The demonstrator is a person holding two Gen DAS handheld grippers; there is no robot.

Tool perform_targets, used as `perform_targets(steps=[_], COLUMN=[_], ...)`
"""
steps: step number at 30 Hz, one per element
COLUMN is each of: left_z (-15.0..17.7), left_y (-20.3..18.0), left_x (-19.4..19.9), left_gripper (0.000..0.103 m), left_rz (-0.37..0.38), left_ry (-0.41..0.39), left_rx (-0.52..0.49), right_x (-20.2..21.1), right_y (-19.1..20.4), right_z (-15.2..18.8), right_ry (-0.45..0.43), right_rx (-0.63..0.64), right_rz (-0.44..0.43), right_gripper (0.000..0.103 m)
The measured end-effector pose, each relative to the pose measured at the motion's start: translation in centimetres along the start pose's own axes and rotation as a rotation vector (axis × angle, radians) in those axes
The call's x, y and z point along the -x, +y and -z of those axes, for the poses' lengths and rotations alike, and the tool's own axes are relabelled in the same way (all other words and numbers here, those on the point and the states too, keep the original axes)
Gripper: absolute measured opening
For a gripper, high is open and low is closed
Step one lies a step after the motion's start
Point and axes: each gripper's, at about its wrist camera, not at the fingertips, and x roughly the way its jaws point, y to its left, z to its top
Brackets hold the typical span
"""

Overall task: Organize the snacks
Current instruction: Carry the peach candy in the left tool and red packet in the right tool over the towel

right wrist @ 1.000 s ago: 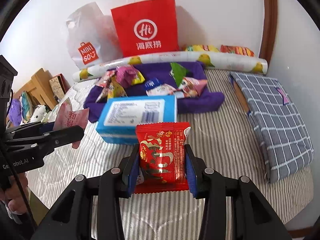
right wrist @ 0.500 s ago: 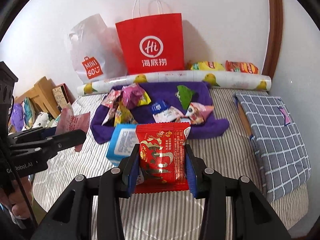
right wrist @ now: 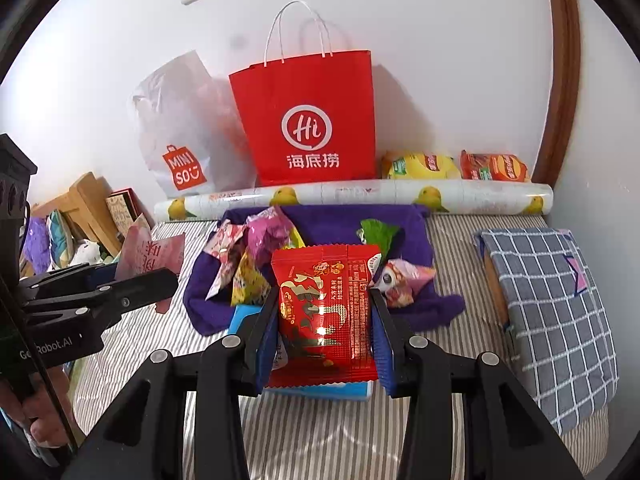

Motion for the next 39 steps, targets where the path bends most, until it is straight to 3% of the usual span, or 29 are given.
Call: perform_targets(steps=[16, 39], left_z=[-4.2, -8.3], left_y=[0.5, 3.5], left_x=[-3.4, -7.3], left_gripper=[0.040, 0.040], left_rz=[-0.039, -0.112], left_ry=[-0.013, -0.055], left_rx=[0.020, 0.073], right_x=[-4.9, -11.6], right_y=[-1.5, -1.9], right_z=[-5.0, -8.0], right_ry=[0.011, 0.042], right_rx=[0.031, 0.078], right_rz=[-0.032, -0.034], right_gripper=[0.041, 0.041])
